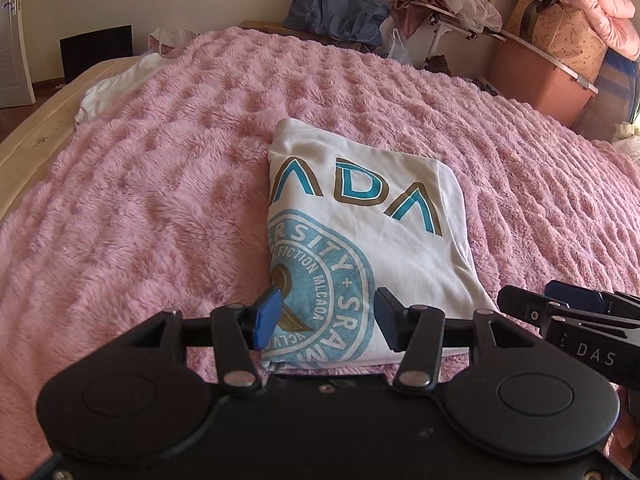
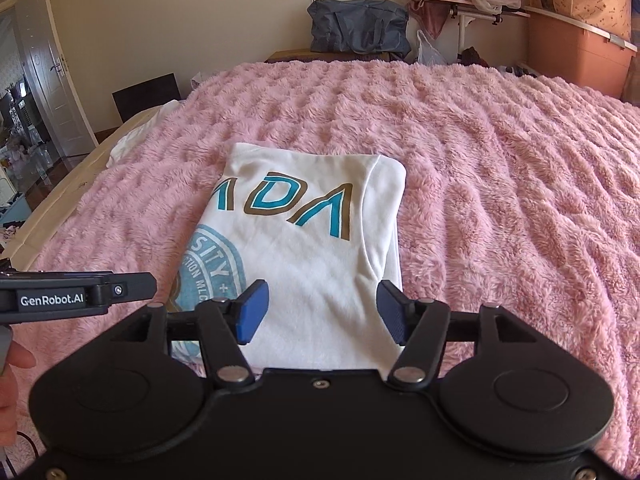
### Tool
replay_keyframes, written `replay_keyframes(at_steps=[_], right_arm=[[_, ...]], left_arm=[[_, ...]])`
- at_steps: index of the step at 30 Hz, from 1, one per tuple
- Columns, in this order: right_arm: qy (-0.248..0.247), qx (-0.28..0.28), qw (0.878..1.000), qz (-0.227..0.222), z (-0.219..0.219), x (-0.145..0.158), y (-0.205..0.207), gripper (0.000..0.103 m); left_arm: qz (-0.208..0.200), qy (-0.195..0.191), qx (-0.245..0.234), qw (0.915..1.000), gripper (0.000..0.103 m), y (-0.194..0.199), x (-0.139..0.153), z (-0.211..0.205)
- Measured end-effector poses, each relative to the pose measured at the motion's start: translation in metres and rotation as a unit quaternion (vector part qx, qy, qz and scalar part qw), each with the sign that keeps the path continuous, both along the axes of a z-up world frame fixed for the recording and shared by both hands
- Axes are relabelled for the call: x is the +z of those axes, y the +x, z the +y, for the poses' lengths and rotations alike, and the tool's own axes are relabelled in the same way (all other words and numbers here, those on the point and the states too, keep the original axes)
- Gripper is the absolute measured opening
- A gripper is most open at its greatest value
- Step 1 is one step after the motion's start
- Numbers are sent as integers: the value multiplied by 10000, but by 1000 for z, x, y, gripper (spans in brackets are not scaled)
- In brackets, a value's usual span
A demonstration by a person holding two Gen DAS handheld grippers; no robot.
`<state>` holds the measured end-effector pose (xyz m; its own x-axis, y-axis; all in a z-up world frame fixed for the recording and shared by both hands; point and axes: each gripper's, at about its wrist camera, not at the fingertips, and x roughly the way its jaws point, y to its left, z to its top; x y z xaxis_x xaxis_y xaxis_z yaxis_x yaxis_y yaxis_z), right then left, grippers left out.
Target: Fold small clothes
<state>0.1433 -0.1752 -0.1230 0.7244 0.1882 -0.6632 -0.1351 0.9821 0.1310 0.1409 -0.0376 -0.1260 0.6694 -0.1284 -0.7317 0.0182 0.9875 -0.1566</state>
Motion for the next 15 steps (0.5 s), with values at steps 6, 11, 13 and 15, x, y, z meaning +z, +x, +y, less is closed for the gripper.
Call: replay_keyframes(at_steps=[6, 11, 13, 15], right_arm=[[-89, -188, 9997, 128, 7, 10, -35, 77], [-406, -143, 9990, 143, 20, 12, -62, 77], [-496, -105, 9986, 126, 24, 12, -69, 78], [-521, -86, 9985, 129, 25, 13, -72, 79]], left_arm=[[76, 163, 161, 9997, 58, -37, 15, -8], [118, 276, 241, 9993, 59, -59, 18, -13], [153, 385, 297, 9987, 59, -65, 18, -15], [193, 438, 321, 9983, 60, -69, 17, -15]])
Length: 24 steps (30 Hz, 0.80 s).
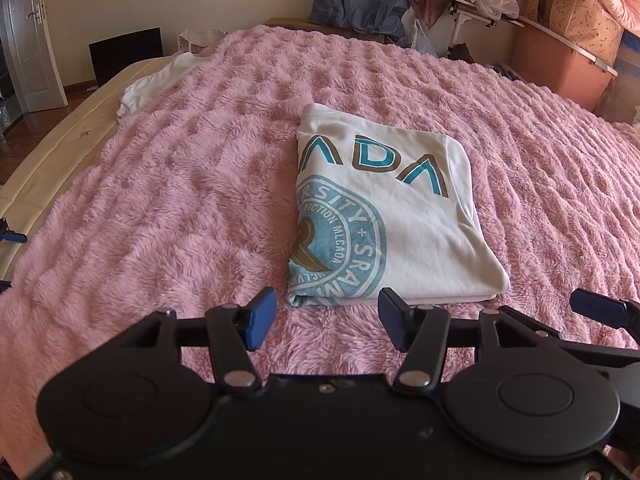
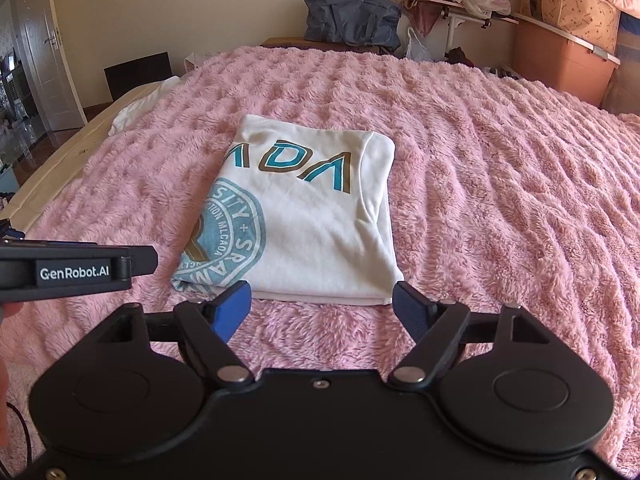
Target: Fold small clothes
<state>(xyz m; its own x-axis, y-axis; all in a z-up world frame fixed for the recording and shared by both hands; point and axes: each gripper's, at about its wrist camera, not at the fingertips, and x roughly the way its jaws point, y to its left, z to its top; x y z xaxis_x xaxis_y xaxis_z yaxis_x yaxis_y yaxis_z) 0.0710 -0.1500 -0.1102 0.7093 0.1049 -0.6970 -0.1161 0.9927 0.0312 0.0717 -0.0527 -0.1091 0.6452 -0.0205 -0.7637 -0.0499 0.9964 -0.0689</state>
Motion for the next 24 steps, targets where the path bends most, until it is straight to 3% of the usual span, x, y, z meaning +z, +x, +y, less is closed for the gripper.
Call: replay_keyframes(at_steps=[24], right_arm=[[21, 7, 10000, 82, 6, 3, -7, 81]], left_arm=[[99, 86, -24, 9999, 62, -9, -3, 0]])
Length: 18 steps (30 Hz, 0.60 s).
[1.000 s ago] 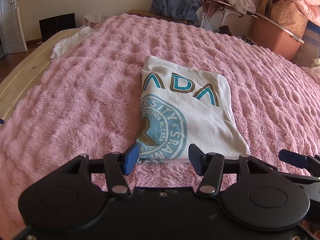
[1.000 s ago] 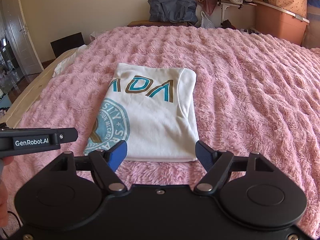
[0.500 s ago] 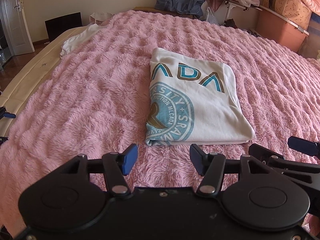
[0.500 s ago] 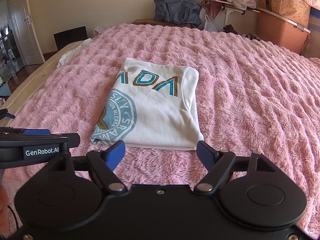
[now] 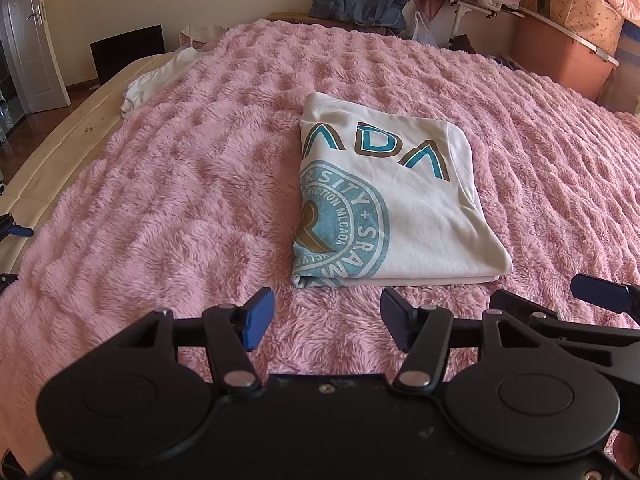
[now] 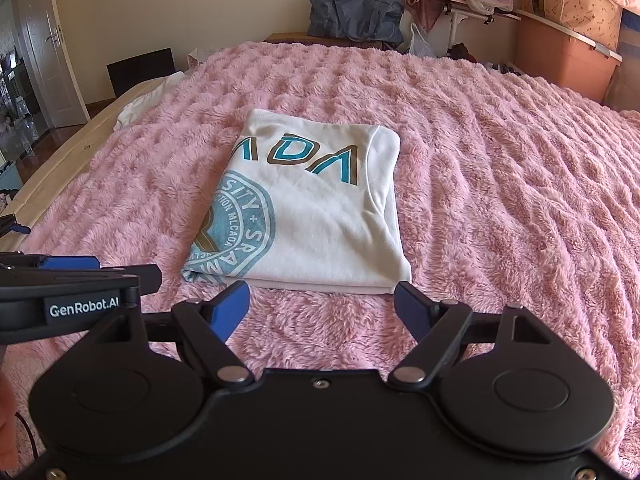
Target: Fold small clothes
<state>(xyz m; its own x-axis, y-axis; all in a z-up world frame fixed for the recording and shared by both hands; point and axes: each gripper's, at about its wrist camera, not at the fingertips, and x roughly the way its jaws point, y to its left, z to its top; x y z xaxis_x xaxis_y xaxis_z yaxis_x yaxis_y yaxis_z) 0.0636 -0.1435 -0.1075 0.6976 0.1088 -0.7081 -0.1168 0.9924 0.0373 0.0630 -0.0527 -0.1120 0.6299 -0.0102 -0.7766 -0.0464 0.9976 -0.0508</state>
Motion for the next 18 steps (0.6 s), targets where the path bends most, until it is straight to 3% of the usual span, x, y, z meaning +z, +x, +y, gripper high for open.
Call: replay_keyframes(at_steps=[6, 18], right_arm=[[42, -33, 10000, -22, -1, 0, 1, 82], [35, -43, 10000, -3, -1, -2, 3, 82]], left_arm=[[-2, 263, -24, 9996, 62, 0, -5, -4], [111, 224, 30, 9997, 63, 4, -8, -1]])
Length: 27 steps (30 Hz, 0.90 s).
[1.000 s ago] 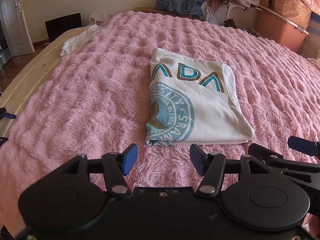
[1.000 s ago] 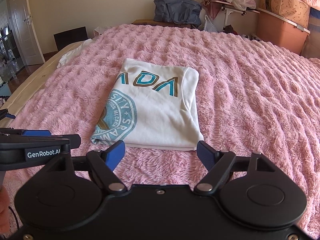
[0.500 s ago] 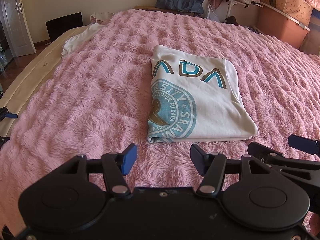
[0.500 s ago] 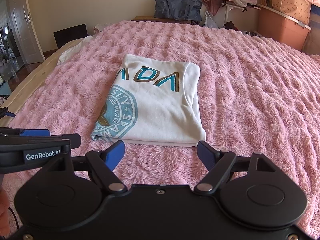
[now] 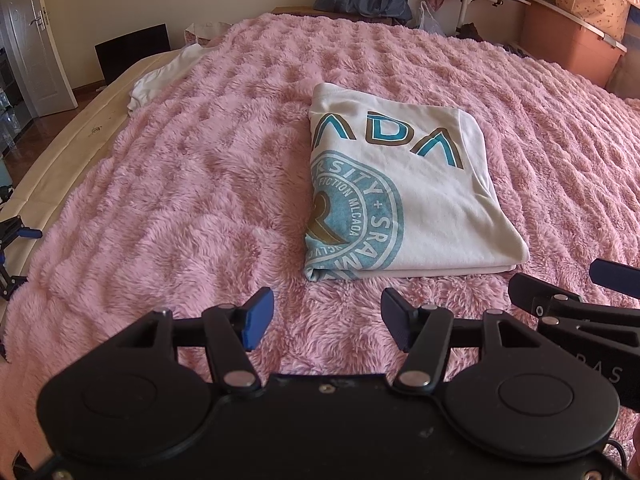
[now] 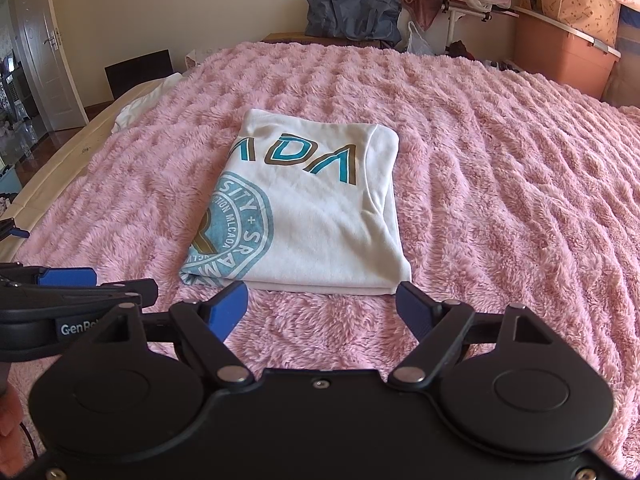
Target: Fold small clothes
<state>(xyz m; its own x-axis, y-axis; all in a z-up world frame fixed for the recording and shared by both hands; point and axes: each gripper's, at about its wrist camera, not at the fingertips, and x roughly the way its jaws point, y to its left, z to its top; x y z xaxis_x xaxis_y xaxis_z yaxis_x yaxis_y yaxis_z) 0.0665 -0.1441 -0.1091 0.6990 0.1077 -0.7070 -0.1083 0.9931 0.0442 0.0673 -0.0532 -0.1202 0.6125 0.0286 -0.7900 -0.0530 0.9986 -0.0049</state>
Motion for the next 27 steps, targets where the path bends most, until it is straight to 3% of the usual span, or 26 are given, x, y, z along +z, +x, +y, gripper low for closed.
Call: replay_keyframes(at_steps=[27], right_arm=[[-21, 18, 10000, 59, 4, -7, 3, 83]], left_arm=[[36, -17, -40, 10000, 63, 2, -3, -2]])
